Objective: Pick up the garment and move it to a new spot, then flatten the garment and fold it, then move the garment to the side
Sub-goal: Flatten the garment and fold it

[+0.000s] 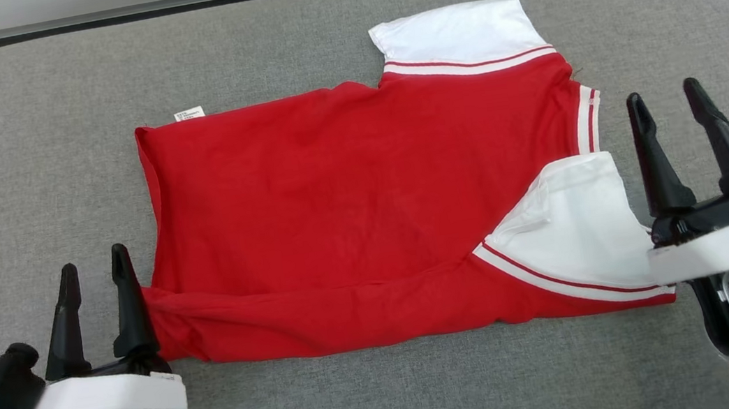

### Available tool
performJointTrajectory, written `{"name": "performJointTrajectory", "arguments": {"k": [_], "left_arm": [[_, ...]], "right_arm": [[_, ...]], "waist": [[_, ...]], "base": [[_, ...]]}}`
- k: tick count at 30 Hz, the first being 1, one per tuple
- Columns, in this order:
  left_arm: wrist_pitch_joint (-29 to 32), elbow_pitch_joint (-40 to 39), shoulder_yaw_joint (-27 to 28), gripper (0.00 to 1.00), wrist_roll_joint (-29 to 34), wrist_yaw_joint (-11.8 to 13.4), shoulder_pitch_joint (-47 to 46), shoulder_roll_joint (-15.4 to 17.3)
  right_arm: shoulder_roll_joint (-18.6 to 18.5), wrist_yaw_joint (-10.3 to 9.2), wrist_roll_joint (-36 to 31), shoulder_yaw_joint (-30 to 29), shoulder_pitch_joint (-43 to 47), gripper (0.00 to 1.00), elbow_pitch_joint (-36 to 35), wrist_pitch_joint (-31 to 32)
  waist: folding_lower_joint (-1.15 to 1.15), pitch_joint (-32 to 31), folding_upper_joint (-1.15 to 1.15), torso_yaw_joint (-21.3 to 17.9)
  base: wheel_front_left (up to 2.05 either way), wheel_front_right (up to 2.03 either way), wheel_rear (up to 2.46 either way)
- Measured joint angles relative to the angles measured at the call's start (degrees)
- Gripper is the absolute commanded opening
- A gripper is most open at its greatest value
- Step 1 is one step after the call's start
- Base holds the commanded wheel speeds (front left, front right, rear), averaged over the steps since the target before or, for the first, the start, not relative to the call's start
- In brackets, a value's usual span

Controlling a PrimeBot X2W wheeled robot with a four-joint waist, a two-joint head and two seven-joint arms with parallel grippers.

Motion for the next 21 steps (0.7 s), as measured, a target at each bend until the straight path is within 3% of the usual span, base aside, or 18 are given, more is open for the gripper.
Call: {"name": "performJointTrajectory", "arguments": {"k": [4, 11, 21], "left_arm": [[-3.8, -0.5, -1.3, 1.00, 5.2, 1.1, 0.3, -0.2], [-5.2, -0.1, -3.2, 1.00, 11.5, 2.0, 4.7, -0.1], [-5.3, 4.4, -4.4, 1.00, 13.0, 2.3, 8.8, -0.1]], "right_arm": [[0.1, 0.00, -3.3, -1.6, 4.1, 1.00, -3.6, -1.0], [1.4, 0.00, -6.2, -4.5, 14.5, 1.00, -9.1, 0.4], [2.5, 0.00, -6.8, -5.3, 22.1, 1.00, -12.2, 3.7]], "waist": [[0.00, -1.4, 0.00, 0.2], [0.00, -4.7, 0.00, 0.2], [0.00, -8.4, 0.00, -0.5]], "base": [[0.00, 0.00, 0.00], [0.00, 0.00, 0.00], [0.00, 0.00, 0.00]]}}
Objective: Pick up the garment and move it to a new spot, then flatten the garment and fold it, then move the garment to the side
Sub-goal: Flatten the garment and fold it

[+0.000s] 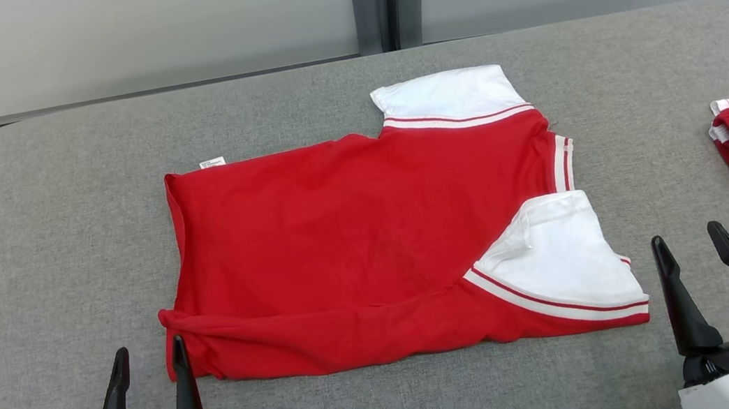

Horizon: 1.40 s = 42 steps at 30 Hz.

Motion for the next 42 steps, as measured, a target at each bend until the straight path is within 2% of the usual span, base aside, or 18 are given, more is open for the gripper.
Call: {"name": "performJointTrajectory", "arguments": {"k": [16, 22, 34, 35, 36, 37, 38, 39, 40, 42], "left_arm": [[1.0, 5.1, -0.3, 1.00, -1.5, -1.5, -1.0, 0.7], [3.8, 10.7, -1.4, 1.00, -3.9, -3.6, -2.7, 0.0], [4.3, 19.1, -1.4, 1.00, -8.4, -7.0, -8.6, -1.6], [4.3, 19.6, -1.3, 0.83, -8.5, -7.4, -8.8, -1.5], [4.3, 19.9, -1.2, 0.49, -9.0, -7.6, -9.0, -1.6], [4.3, 20.3, -1.2, 0.28, -9.3, -8.0, -9.3, -1.6], [4.3, 20.4, -1.3, 0.28, -9.3, -8.1, -9.4, -1.6], [4.3, 20.5, -1.2, 0.08, -9.4, -8.1, -9.4, -1.6], [4.1, 20.6, -1.2, 0.00, -9.4, -8.1, -9.5, -1.6], [3.7, 20.8, -1.0, 0.00, -9.5, -8.1, -9.5, -1.3]], "right_arm": [[0.7, 0.00, 0.5, 0.2, 0.3, 1.00, 0.0, 1.3], [0.7, 0.00, 1.4, 0.7, -0.4, 1.00, 7.0, 1.8], [1.2, 0.00, 6.3, 6.2, -8.0, 1.00, 23.2, 1.3], [1.2, 0.00, 7.0, 6.7, -8.6, 1.00, 24.3, 1.6], [1.2, 0.00, 7.4, 7.2, -9.0, 1.00, 24.9, 1.5], [1.2, 0.00, 8.3, 7.5, -9.6, 0.41, 25.7, 1.3], [1.1, 0.00, 9.1, 7.8, -10.1, 0.41, 26.2, 1.3], [0.9, 0.00, 9.3, 8.0, -10.5, 0.12, 26.7, 1.1], [0.8, 0.00, 9.9, 8.1, -10.8, 0.00, 27.2, 0.9], [0.5, 0.00, 10.7, 8.7, -11.3, 0.00, 27.8, 0.3]], "waist": [[0.00, -0.8, 0.00, -0.3], [0.00, 0.6, 0.00, -0.1], [0.00, 4.2, 0.00, 0.1], [0.00, 4.4, 0.00, 0.1], [0.00, 4.5, 0.00, 0.1], [0.00, 4.6, 0.00, 0.2], [0.00, 4.7, 0.00, 0.3], [0.00, 4.7, 0.00, 0.4], [0.00, 4.8, 0.00, 0.5], [0.00, 4.9, 0.00, 0.7]], "base": [[0.00, 0.00, 0.00], [0.00, 0.00, 0.00], [0.00, 0.00, 0.00], [0.00, 0.00, 0.00], [0.00, 0.00, 0.00], [0.00, 0.00, 0.00], [0.00, 0.00, 0.00], [0.00, 0.00, 0.00], [0.00, 0.00, 0.00], [0.00, 0.00, 0.00]]}}
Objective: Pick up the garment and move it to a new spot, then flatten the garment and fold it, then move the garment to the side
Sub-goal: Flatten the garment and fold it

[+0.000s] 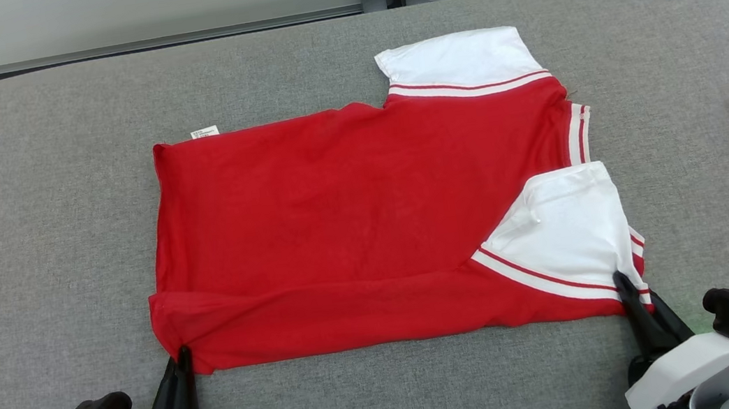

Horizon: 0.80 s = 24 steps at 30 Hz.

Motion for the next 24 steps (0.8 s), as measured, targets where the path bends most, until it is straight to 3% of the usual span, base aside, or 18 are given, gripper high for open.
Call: {"name": "performJointTrajectory", "arguments": {"k": [11, 18, 24], "left_arm": [[3.7, -8.0, -1.0, 0.00, 0.3, -0.4, 2.9, 3.3], [12.1, -20.2, -0.4, 0.00, -0.6, 2.2, 10.1, 7.0], [17.7, -28.1, 1.0, 0.00, -2.8, 5.3, 17.8, 8.1]], "right_arm": [[-1.9, 0.01, 4.0, 0.0, 1.8, 0.00, -3.1, -1.5], [-1.4, 0.02, 4.4, -2.6, 10.7, 0.00, -11.4, 1.2], [0.7, 0.02, 5.1, -5.7, 19.4, 0.00, -17.7, 6.3]], "waist": [[0.00, -0.5, 0.00, 0.9], [0.00, -3.2, 0.00, 0.6], [0.00, -5.7, 0.00, 0.1]], "base": [[0.00, 0.00, 0.00], [0.00, 0.00, 0.00], [0.00, 0.00, 0.00]]}}
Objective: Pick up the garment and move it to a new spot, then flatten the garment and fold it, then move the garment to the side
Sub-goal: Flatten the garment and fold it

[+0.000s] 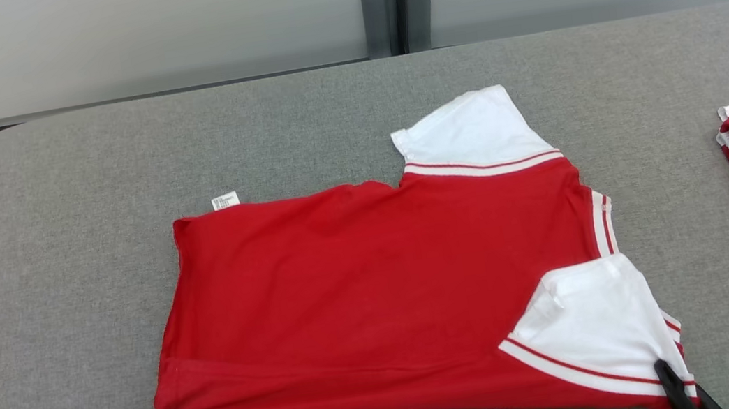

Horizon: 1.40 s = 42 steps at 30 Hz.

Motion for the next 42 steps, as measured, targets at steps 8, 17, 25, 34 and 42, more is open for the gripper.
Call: {"name": "performJointTrajectory", "arguments": {"k": [8, 17, 25, 34, 42], "left_arm": [[4.4, -4.5, -0.7, 0.75, -1.3, 2.4, 4.7, -0.2], [-2.7, -5.3, -1.7, 1.00, 2.0, 3.6, 1.1, -3.2], [-10.9, -6.6, -2.2, 1.00, 8.0, 4.7, -5.4, -3.4], [-14.4, -4.4, -2.9, 1.00, 10.6, 4.7, -9.1, -2.9], [-12.8, -0.4, -4.9, 1.00, 10.0, 2.8, -13.7, -3.3]], "right_arm": [[2.1, -0.01, -3.0, -3.0, 4.2, 0.91, -6.4, 6.7], [0.2, -0.01, -11.1, -3.8, -2.8, 1.00, -11.4, 1.0], [-0.1, -0.01, -15.4, -5.2, -5.7, 1.00, -16.5, 0.1], [0.8, -0.01, -16.8, -6.1, -6.2, 1.00, -19.5, 1.8], [1.6, -0.01, -16.7, -6.7, -6.3, 1.00, -20.1, 1.9]], "waist": [[0.00, -1.2, 0.00, -0.7], [0.00, -0.7, 0.00, 0.0], [0.00, -0.9, 0.00, 0.5], [0.00, 0.1, 0.00, -0.1], [0.00, 1.4, 0.00, 0.3]], "base": [[0.00, 0.00, 0.00], [0.00, 0.00, 0.00], [0.00, 0.00, 0.00], [0.00, 0.00, 0.00], [0.00, 0.00, 0.00]]}}
